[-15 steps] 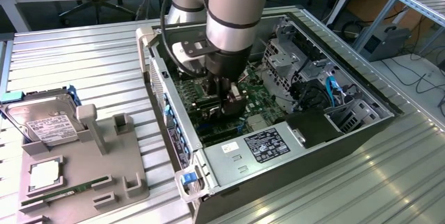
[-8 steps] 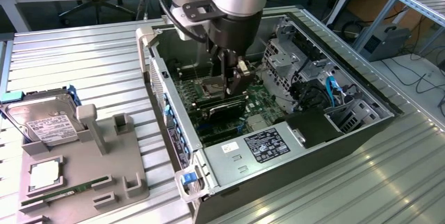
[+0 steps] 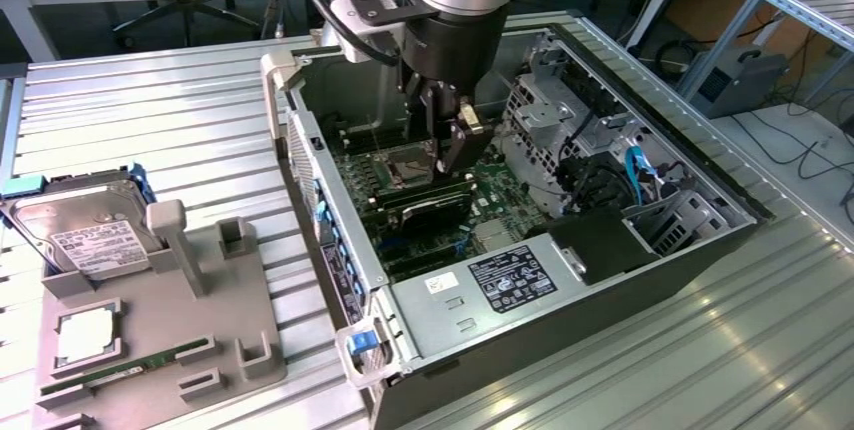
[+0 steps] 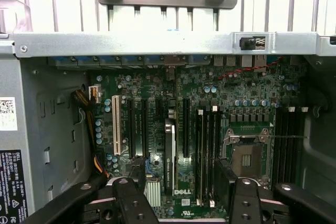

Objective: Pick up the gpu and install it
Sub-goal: 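Press down on the gpu until it lock into place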

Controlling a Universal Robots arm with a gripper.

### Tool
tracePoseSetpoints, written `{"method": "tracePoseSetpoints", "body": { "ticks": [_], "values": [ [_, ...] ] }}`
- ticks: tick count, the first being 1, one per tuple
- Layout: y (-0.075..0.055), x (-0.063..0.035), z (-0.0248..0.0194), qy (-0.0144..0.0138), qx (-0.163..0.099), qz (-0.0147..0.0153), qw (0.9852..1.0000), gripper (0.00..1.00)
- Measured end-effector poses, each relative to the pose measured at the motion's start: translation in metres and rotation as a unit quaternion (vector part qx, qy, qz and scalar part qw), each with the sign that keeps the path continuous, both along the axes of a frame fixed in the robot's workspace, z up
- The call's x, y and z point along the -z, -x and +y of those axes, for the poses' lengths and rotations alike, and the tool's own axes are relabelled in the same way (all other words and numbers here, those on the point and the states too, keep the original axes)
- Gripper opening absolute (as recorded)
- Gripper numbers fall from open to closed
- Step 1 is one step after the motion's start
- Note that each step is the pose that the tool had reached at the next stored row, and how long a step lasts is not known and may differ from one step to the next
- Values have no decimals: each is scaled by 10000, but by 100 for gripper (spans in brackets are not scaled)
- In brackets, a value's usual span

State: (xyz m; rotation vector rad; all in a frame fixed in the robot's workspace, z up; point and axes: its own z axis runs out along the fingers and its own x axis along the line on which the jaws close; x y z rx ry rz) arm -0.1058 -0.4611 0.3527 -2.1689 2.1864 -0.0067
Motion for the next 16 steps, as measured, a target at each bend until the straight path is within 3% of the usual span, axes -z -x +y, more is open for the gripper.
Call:
{"method": "tracePoseSetpoints", "body": {
  "ticks": [9, 10, 11, 13, 16],
  "values": [
    [0, 0, 0, 0, 0, 0, 10000, 63],
    [0, 0, 0, 0, 0, 0, 10000, 56],
    [0, 0, 0, 0, 0, 0, 10000, 56],
    [0, 0, 0, 0, 0, 0, 10000, 32],
    [0, 0, 0, 0, 0, 0, 10000, 13]
  ]
}}
